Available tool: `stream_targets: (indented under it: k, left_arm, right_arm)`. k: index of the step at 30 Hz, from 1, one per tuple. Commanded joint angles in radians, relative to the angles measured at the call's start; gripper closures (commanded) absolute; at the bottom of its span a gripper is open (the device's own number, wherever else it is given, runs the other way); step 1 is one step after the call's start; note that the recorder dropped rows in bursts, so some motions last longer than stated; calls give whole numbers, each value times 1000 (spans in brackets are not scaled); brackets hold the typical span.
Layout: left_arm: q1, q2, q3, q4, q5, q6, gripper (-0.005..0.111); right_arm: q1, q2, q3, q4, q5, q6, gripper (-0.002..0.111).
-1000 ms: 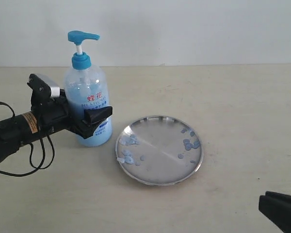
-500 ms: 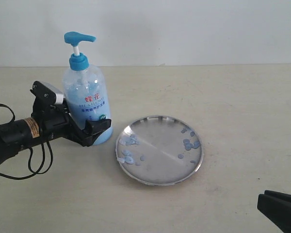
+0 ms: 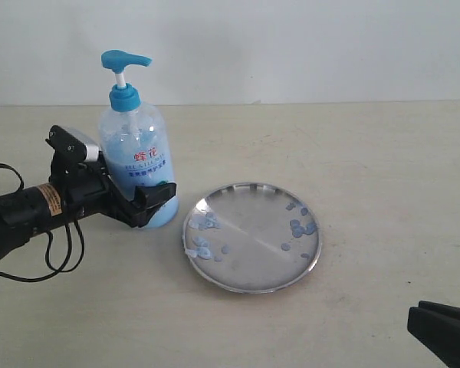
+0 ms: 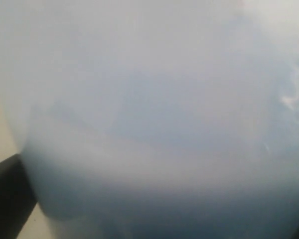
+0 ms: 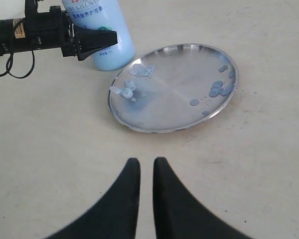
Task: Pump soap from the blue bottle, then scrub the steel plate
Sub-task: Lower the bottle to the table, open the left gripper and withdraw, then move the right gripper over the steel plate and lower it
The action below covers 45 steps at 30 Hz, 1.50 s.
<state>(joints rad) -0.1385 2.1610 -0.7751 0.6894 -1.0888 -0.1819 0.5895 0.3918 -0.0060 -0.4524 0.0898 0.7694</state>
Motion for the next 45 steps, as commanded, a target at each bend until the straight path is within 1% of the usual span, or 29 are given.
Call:
stream_targets:
  k: [1,3,5,7,8,14,19,21,26,28,30,31,32,33,34,35,36,37,38,39,40,41,42,43,44,45]
  left_arm:
    - [0,-5,-5,-39,-20,-9,-3]
    - [0,-24,-3,-28,-25,-56,-3]
    - [6,-54,13,-10,-63,-105,-3]
    - [23,-97,37,37,-124,-113,-3]
    - [33,-121,48,58,-132,-113,-3]
    - [144,-298,146,135,-132,-126,-3]
    - [229,-449,231,232,-132,-215,-3]
    - [246,-493,253,292,-132,-222,-3]
    - [247,-621,306,404,-132,-232,-3]
    - [247,-716,317,411,-132,-249,-1]
    - [247,-830,319,360,-132,-249,2]
    - [247,-953,319,299,-132,-254,3]
    - [247,-1003,319,293,-132,-275,3]
    - [247,-1127,319,308,-102,-381,3]
    - [247,-1175,319,334,-60,-411,3]
    - [247,-1288,319,385,38,-444,3]
    - [247,-1340,319,390,86,-458,3]
    - [247,-1449,319,370,237,-458,8]
    - [247,-1493,319,352,314,-458,15]
    - [247,-1603,319,301,527,-475,42]
    - [247,-1689,319,261,718,-566,68]
    - [247,-1746,321,241,863,-661,96]
    - [247,-1812,328,229,1063,-759,101]
    - [247,-1857,343,211,1218,-811,101]
    - [247,-1891,373,210,1366,-817,101]
    - [247,-1917,409,212,1422,-817,101]
  right_arm:
    - [-1,-1,6,-2,-2,3,109]
    - [-1,-1,6,-2,-2,3,109]
    - [-1,-1,6,-2,-2,3,109]
    - [-1,-1,6,-2,-2,3,109]
    - [-1,-1,6,-2,-2,3,109]
    - [-1,-1,6,-2,-2,3,109]
    - [-1,-1,6,-2,-3,-6,109]
    - [-1,-1,6,-2,-3,-16,109]
    - [-1,-1,6,-2,-22,-19,109]
    - [-1,-1,6,-2,-41,-19,109]
    - [-1,-1,6,-2,-68,-19,109]
    - [-1,-1,6,-2,-82,-19,109]
    - [-1,-1,6,-2,-103,-19,109]
    - [-1,-1,6,-2,-120,-19,109]
    - [-1,-1,6,-2,-127,-15,109]
    - [-1,-1,6,-2,-137,-10,109]
    - [-1,-1,6,-2,-137,-10,109]
    - [-1,-1,6,-2,-137,-10,109]
    - [-1,-1,6,-2,-137,-10,109]
    - [-1,-1,6,-2,-137,-10,109]
    - [-1,-1,6,-2,-137,-10,109]
    - [-1,-1,6,-2,-137,-10,109]
    - [-1,-1,6,-2,-140,-11,109]
    - [-1,-1,6,-2,-165,-11,109]
    - [-1,-1,6,-2,-271,-21,109]
    - [-1,-1,6,4,-387,-92,109]
